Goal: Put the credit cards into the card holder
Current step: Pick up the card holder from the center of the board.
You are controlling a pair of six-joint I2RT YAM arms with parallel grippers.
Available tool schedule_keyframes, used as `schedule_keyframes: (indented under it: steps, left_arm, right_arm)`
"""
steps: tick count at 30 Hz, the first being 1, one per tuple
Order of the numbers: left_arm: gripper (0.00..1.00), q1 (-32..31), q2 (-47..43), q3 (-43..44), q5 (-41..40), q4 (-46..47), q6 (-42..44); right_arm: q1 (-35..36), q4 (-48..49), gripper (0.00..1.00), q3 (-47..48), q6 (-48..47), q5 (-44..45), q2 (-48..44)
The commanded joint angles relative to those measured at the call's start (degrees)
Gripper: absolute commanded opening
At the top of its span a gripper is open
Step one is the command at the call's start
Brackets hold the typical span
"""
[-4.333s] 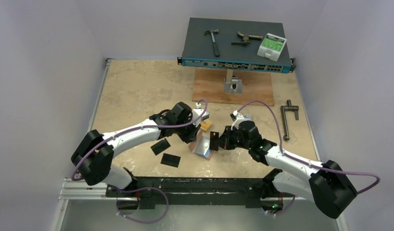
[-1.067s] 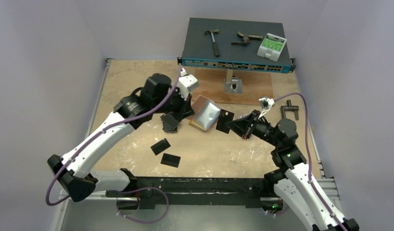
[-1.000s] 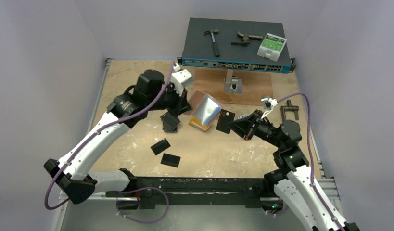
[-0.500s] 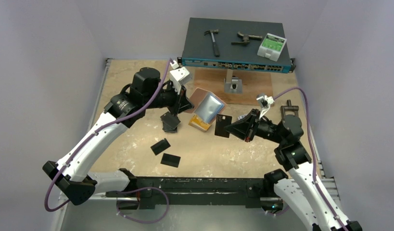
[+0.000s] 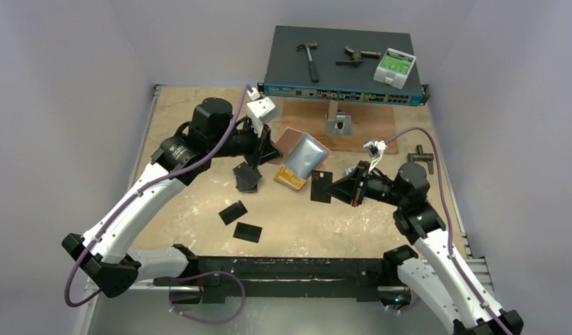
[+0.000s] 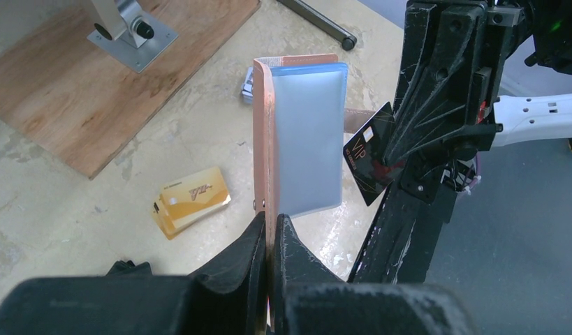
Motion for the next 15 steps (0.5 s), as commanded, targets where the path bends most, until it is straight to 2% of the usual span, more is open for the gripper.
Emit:
schedule_keyframes:
  steps: [1,15]
  left_arm:
    - [0.00,0.03,-1.49,-0.32,1.68,3.45,-0.22]
    - [0.00,0.02,-2.05,-1.06,1.23,3.72,-0.78]
  right_arm:
    - [-0.03,1.03,0.00,-0.03,-0.85,0.20,-0.10]
    - [-0.10,0.12,0.00,-0.25,-1.56,-1.07,-1.37]
